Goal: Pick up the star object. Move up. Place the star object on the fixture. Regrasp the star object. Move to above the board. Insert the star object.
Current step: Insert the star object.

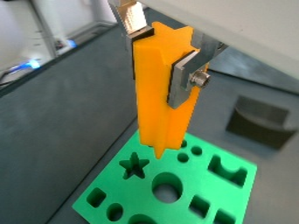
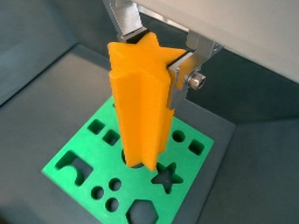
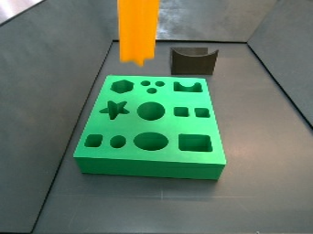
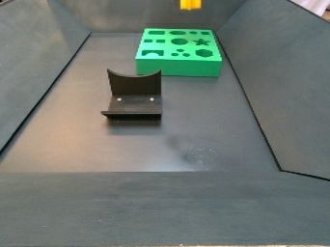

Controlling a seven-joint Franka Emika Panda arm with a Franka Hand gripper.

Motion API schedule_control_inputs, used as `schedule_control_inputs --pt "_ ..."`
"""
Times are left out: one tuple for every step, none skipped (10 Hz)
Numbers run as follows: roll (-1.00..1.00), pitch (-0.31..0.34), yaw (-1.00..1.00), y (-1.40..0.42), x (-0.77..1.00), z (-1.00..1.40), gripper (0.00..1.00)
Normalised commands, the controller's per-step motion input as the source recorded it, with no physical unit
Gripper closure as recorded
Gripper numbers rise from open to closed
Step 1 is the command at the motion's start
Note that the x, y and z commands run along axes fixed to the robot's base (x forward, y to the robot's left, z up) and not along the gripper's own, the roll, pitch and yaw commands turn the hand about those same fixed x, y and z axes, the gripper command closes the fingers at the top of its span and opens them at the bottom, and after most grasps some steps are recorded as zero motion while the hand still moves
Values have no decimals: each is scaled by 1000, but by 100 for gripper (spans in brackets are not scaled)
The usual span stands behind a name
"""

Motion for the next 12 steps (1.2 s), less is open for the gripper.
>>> schedule_control_inputs --pt "-69 -46 -826 -46 -211 -531 100" --pt "-53 -14 -211 0 0 -106 100" --pt "0 -14 0 0 -9 -34 100" --pt "0 -56 -257 -34 -297 -294 100" --pt "-194 -176 -274 0 -271 -509 100" --pt "-304 -234 -286 0 -294 -417 100" --pt "-236 -87 -177 11 0 -206 100" --pt "-46 0 0 3 0 0 100" --pt "0 0 0 0 0 -40 100" --pt "0 19 -383 0 -274 -297 100" --pt "0 99 -611 0 -343 -374 100" --pt "0 40 -377 0 -243 -289 100"
